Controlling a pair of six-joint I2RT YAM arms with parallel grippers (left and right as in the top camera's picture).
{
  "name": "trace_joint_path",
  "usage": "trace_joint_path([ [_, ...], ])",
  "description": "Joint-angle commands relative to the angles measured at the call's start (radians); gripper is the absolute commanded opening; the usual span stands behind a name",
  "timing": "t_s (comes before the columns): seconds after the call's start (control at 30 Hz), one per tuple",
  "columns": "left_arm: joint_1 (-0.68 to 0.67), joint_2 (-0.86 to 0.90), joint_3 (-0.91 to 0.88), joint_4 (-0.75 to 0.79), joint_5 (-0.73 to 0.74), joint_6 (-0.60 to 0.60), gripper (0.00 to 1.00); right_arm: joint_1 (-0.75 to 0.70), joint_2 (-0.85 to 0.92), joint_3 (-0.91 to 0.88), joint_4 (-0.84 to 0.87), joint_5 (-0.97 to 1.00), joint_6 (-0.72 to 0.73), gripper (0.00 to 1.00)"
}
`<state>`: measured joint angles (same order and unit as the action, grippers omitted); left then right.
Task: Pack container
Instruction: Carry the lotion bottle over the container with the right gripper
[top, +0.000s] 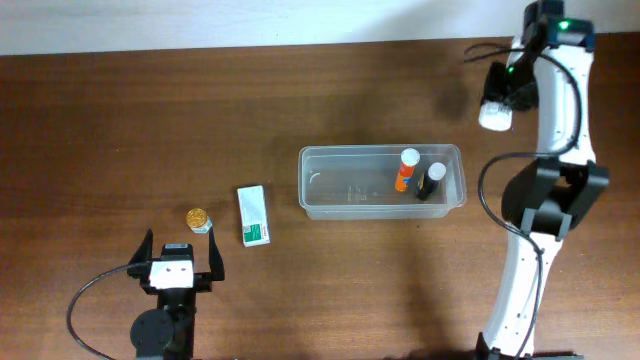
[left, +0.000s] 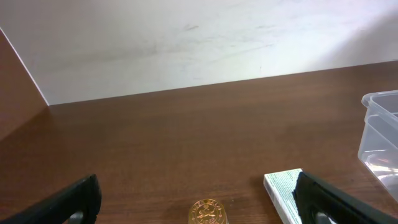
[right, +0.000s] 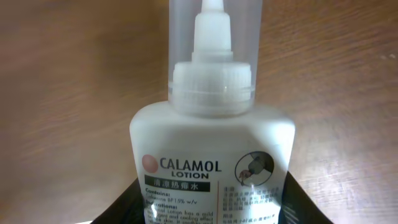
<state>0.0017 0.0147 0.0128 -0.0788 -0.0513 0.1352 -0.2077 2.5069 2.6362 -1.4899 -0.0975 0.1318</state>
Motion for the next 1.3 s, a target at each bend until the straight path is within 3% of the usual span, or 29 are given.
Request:
trace_joint_path([
  [0.0,0.004,-0.008,-0.003,-0.002,0.011,0.013,0.99,0.000,-0.142,0.040,-0.045,-0.069,-0.006,0.35],
  [0.3,0.004,-0.008,-0.003,-0.002,0.011,0.013,0.99,0.044,-0.325,0.040,-0.198,-0.080,-0.047,0.35],
  [0.5,0.004,-0.008,-0.003,-0.002,0.011,0.013,0.99,0.208,-0.447,0.038,-0.209,-0.083,-0.095,0.35],
  [0.9,0.004,-0.008,-0.003,-0.002,0.011,0.013,1.00,0.558,-0.466,-0.021,-0.209,-0.029,-0.098,0.35],
  [1.27,0.004,-0.008,-0.003,-0.002,0.011,0.013,0.99,0.736,-0.456,-0.203,-0.177,-0.023,-0.098,0.35],
])
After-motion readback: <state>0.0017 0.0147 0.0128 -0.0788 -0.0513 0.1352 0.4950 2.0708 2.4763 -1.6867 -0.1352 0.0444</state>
